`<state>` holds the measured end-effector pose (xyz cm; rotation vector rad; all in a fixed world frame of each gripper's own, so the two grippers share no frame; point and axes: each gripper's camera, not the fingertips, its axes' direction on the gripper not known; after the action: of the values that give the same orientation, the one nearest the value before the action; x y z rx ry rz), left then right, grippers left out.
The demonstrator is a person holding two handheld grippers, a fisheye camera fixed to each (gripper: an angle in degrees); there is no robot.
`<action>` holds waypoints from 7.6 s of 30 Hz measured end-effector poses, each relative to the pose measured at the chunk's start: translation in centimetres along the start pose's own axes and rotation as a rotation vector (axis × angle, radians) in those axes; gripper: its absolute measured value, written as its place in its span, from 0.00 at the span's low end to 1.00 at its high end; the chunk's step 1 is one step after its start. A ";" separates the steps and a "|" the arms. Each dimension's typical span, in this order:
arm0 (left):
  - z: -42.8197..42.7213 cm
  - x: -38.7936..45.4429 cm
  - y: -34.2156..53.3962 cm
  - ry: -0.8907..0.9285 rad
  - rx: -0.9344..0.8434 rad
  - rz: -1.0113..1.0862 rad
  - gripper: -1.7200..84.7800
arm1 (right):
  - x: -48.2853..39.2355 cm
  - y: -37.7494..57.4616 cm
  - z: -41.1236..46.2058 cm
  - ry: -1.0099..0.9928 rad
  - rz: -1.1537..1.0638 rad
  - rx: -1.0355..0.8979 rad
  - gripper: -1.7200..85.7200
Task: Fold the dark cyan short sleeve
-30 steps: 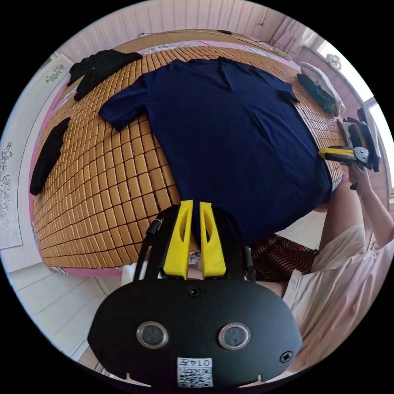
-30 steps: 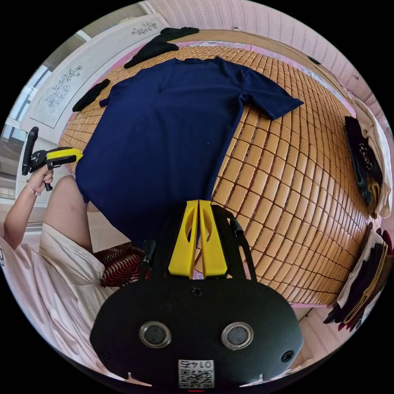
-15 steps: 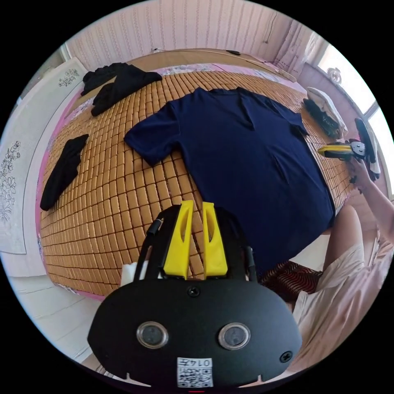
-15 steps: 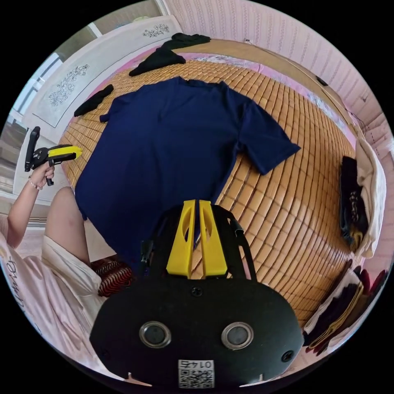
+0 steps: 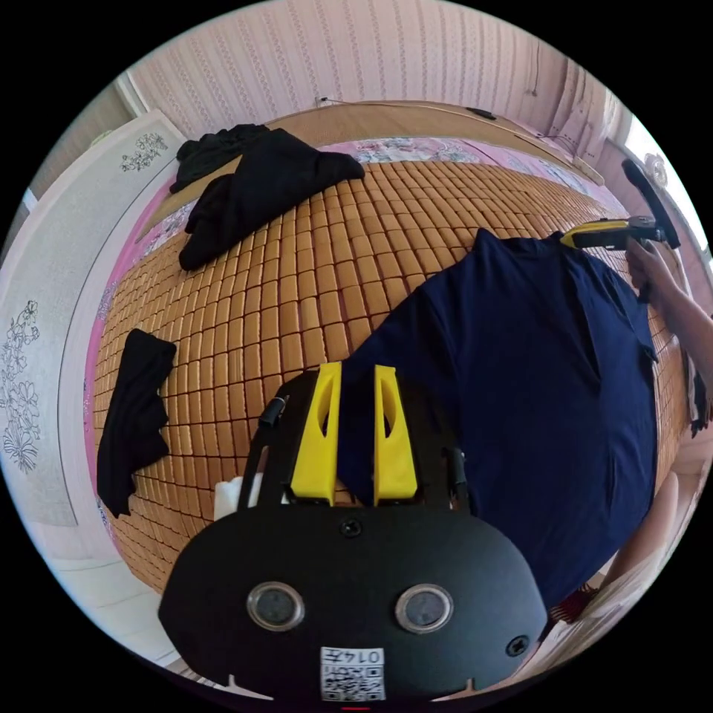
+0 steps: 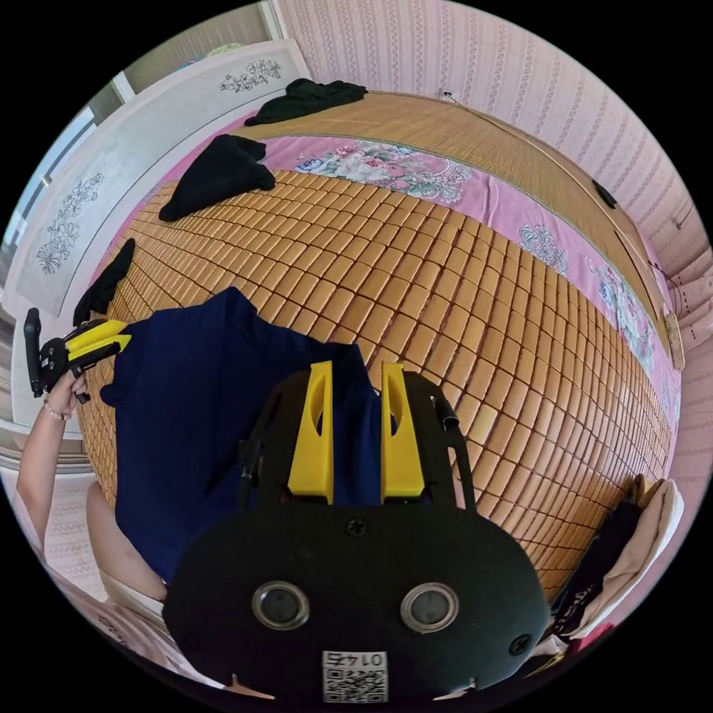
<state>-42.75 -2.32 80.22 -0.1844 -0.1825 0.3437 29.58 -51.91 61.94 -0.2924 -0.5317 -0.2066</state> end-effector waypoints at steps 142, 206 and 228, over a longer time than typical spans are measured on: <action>-28.1 -4.8 20.5 0.391 0.284 -0.433 0.11 | -32.4 12.4 9.1 -0.144 -0.394 0.058 0.07; -3.1 21.2 12.4 0.427 0.342 0.333 0.08 | -1.8 17.4 0.8 0.025 0.167 0.157 0.11; 9.9 59.1 -11.4 0.458 0.118 0.531 0.11 | 14.9 29.4 -0.6 -0.151 0.466 0.300 0.03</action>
<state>13.48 9.26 100.76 -0.1891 0.3474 0.8255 50.28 -26.27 62.74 -0.1333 -0.6202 0.3474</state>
